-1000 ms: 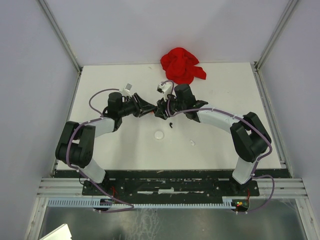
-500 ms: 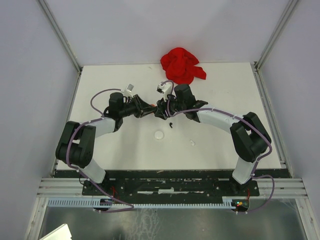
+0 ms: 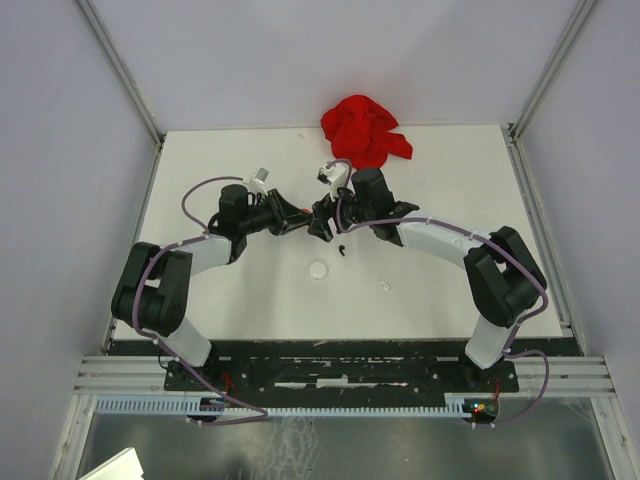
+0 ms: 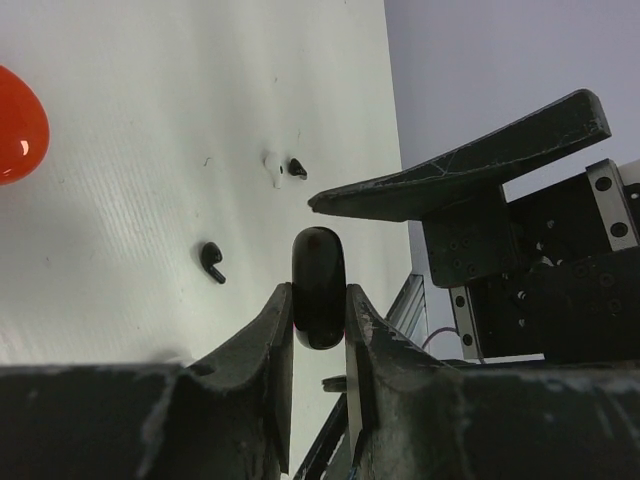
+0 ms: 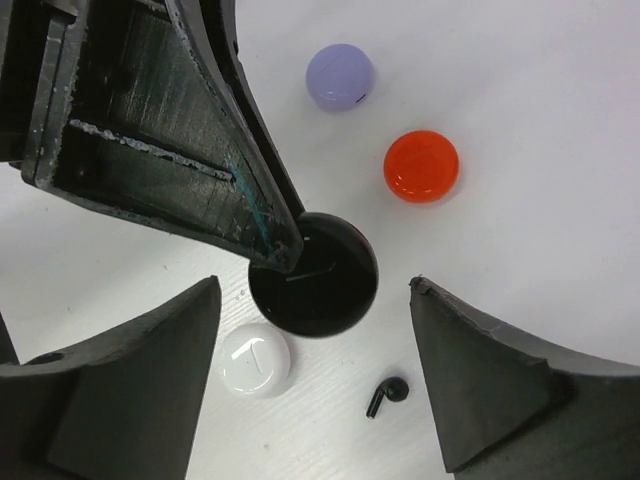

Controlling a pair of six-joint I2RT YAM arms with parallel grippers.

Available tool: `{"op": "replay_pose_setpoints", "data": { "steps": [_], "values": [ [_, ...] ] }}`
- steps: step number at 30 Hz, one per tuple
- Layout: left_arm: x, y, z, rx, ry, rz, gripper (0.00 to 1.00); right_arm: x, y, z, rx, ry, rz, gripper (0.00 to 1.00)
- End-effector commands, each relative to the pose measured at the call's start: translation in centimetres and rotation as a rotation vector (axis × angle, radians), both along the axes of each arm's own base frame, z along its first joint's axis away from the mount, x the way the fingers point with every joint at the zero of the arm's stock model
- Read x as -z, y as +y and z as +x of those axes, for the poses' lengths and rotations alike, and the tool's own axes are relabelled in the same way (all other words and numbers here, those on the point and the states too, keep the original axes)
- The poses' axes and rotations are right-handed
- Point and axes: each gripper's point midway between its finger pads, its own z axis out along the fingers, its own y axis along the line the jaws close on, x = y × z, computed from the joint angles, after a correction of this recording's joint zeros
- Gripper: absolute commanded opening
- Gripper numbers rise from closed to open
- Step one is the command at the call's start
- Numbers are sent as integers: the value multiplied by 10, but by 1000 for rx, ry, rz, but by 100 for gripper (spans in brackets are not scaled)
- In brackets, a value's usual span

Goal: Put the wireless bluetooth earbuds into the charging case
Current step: Open the charging case.

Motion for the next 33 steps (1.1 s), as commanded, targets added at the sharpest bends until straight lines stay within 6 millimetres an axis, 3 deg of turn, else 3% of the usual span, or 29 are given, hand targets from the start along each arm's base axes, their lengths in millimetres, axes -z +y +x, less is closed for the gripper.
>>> {"op": "replay_pose_setpoints", "data": {
  "steps": [1,4,9,24,33],
  "values": [
    [-21,-3,16,-16,-94,3,3,-62,-15,13,99,-112,127,90],
    [-25,-4,21,-25,-89,-18,3,-72,-33,21,203,-113,121,99],
    [-35,-7,25,-23,-98,-56,3,-64,-48,25,279,-85,55,100],
    [-48,-20,11,34,-102,-90,3,-23,-46,47,340,-39,-13,99],
    [-52,-22,10,45,-91,-119,3,-16,-54,54,393,-38,-26,100]
  ]
}}
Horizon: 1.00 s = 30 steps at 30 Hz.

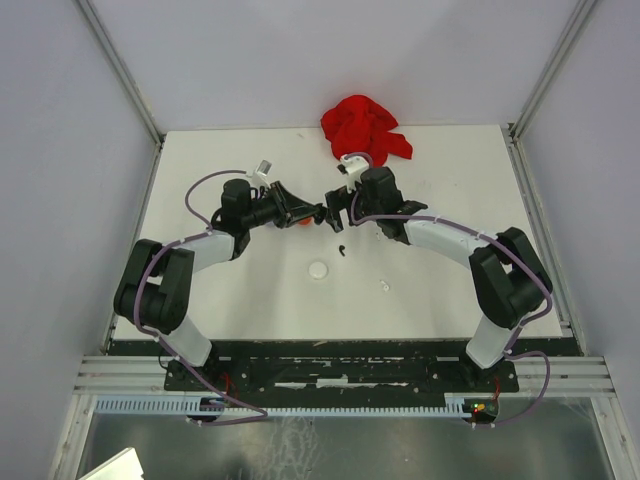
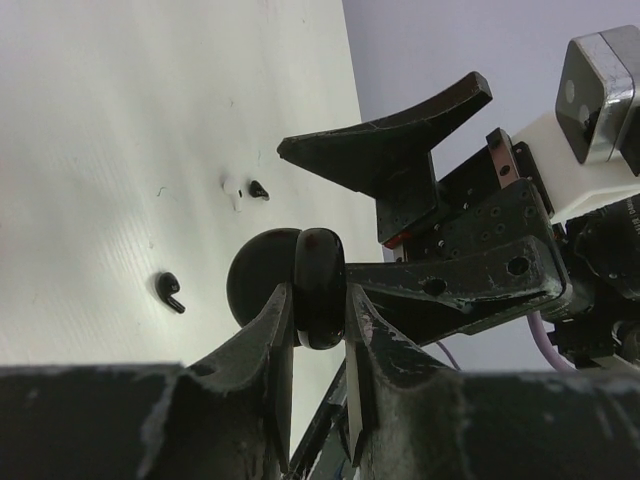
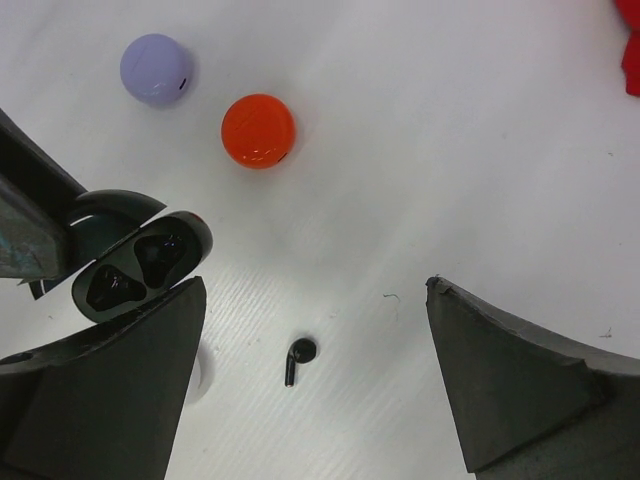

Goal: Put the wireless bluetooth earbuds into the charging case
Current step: Open the charging case.

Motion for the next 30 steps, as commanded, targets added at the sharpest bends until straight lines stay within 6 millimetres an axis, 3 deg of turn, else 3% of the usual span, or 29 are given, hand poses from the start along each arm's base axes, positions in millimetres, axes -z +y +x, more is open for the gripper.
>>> {"op": "replay_pose_setpoints", "data": {
  "steps": [1,6,15,18,22,30],
  "values": [
    [-30,-9,2,35,-60,-67,3,-28,0,18,50,-76,43,100],
    [-29,-12,2,49,-37,-105,3,-37,-5,20,68,-100,56,100],
    [-30,-6,10,-13,-6,-149,3,-33,-15,19,117,-71,30,100],
    [-31,10,21,-106,22,-190,3,-23,-25,12,153,5,-31,100],
    [-30,34,32,-230,51,-263,3,1,-33,-6,157,145,-106,92],
    [-35,48,32,-294,50,-341,3,45,-16,-32,86,283,-202,75]
  ]
}}
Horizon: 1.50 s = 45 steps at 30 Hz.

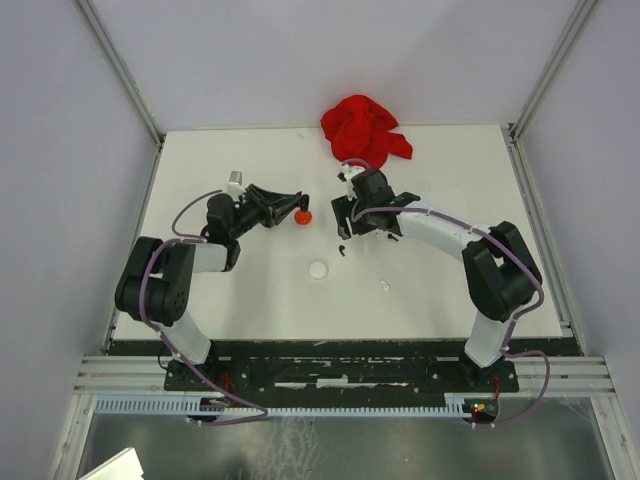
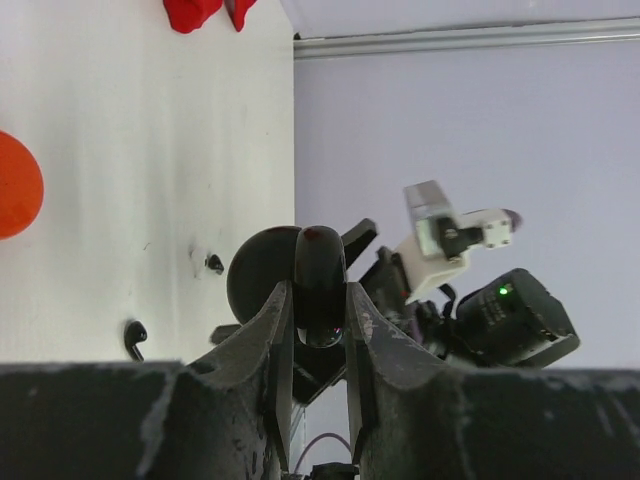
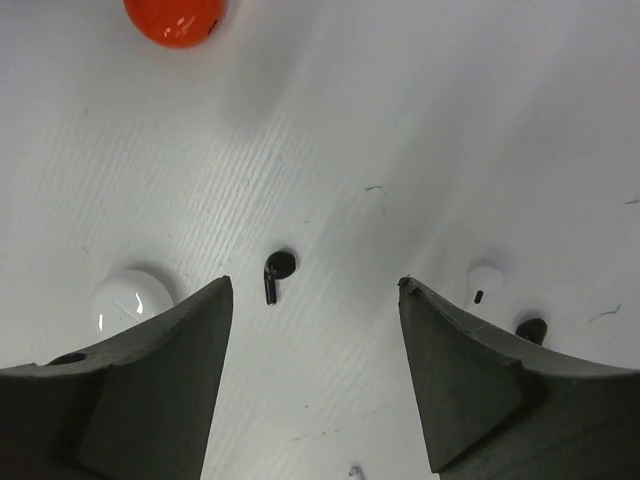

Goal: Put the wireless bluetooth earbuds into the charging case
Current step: Open the charging case, then pick up the earbud from the center of the board.

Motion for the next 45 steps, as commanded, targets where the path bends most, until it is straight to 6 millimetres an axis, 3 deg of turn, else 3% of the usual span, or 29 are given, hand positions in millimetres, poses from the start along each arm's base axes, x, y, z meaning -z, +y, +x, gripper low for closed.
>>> {"op": "replay_pose_setpoints", "data": {
  "steps": [1,8,20,37,45],
  "values": [
    [-32,4,2,-38,-85,-85,3,21,16,-14,-41,89,-54,74],
    [-33,12,-2,-56,-88,-85,3,40,32,-18,-57,127,-99,64],
    [-28,24,-4,-78,-80,-91,3,57,33,-16,-42,146,-157,57],
    [-25,29,-4,-87,-77,-88,3,67,30,-18,-45,164,-208,42],
    [-26,30,-4,-90,-80,-88,3,71,30,-17,-43,171,-213,40]
  ]
}}
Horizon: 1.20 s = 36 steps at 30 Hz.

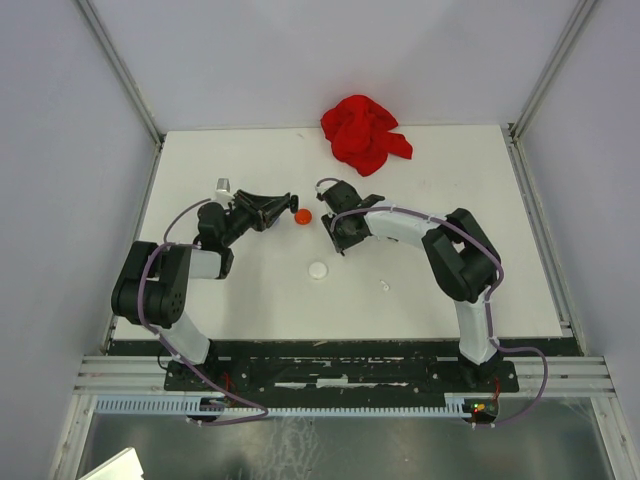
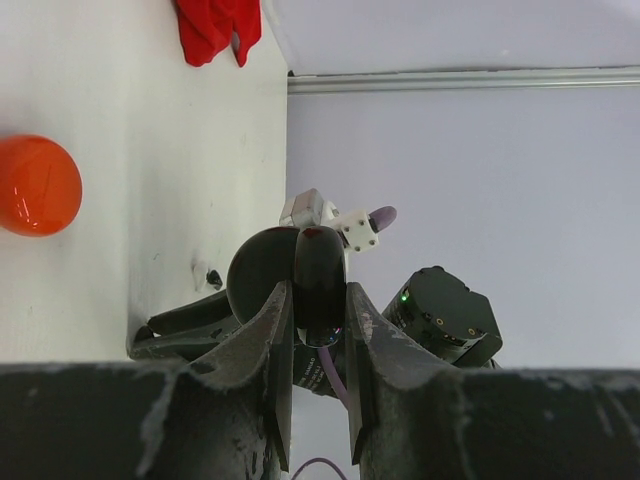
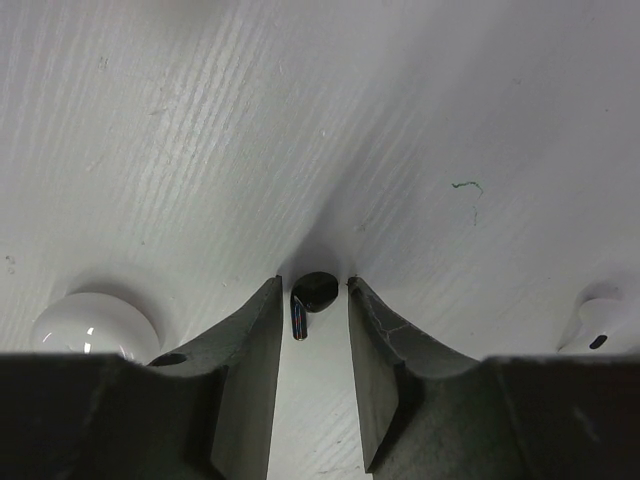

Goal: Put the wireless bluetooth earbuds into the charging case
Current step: Pick up the earbud from the center of the board.

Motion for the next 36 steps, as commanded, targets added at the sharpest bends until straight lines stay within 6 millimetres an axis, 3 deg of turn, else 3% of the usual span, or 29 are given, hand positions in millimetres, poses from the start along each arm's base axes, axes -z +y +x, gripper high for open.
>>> {"op": "replay_pose_setpoints", "data": {
  "steps": [1,15,36],
  "values": [
    [-25,2,-2,0,-76,-31,3,-3,5,6,3,-15,-4,39],
    [-23,3,-2,-2,-73,-26,3,-7,6,8,1,-21,-4,20],
    [-16,2,-1,7,-53,-20,3,-79,17,31,-12,-273,184,14]
  ]
}}
